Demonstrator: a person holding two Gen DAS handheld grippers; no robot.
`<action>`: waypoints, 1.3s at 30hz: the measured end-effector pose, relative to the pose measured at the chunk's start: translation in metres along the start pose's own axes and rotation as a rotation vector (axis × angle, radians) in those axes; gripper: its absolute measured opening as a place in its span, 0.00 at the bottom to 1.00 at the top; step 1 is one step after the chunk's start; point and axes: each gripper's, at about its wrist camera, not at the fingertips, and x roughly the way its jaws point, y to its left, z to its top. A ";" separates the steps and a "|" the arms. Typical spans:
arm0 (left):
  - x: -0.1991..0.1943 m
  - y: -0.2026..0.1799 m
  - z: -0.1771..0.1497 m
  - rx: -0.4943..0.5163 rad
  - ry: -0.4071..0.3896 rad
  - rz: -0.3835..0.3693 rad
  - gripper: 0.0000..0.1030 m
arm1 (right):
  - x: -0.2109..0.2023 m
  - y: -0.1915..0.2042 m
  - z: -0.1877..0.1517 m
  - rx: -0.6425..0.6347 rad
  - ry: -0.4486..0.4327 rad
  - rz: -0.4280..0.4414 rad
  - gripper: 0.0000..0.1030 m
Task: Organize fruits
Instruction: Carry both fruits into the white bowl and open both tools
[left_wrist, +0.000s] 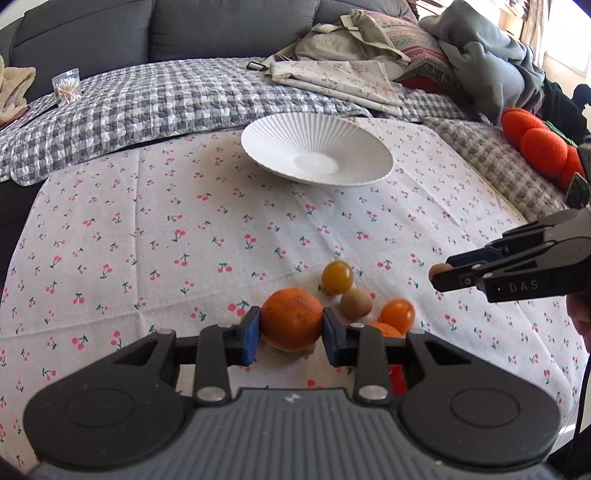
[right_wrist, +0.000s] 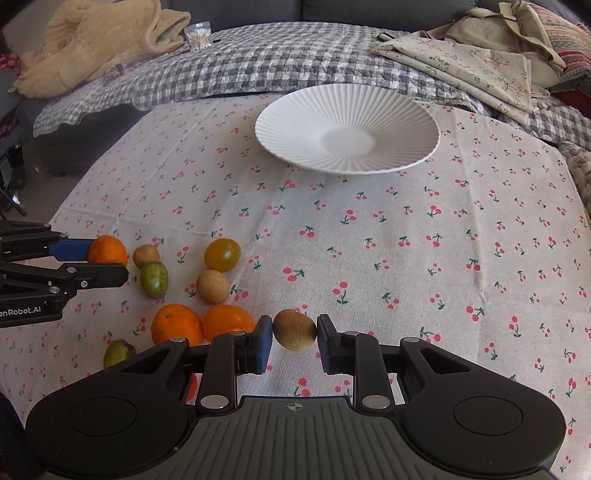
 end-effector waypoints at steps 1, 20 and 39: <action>0.001 0.000 0.005 0.000 -0.006 0.001 0.32 | -0.002 -0.002 0.004 0.008 -0.014 -0.004 0.24; 0.089 -0.028 0.118 -0.014 -0.113 0.011 0.32 | 0.016 -0.045 0.089 0.130 -0.178 -0.058 0.24; 0.147 -0.024 0.125 -0.002 -0.060 0.036 0.34 | 0.075 -0.064 0.111 0.174 -0.130 -0.065 0.25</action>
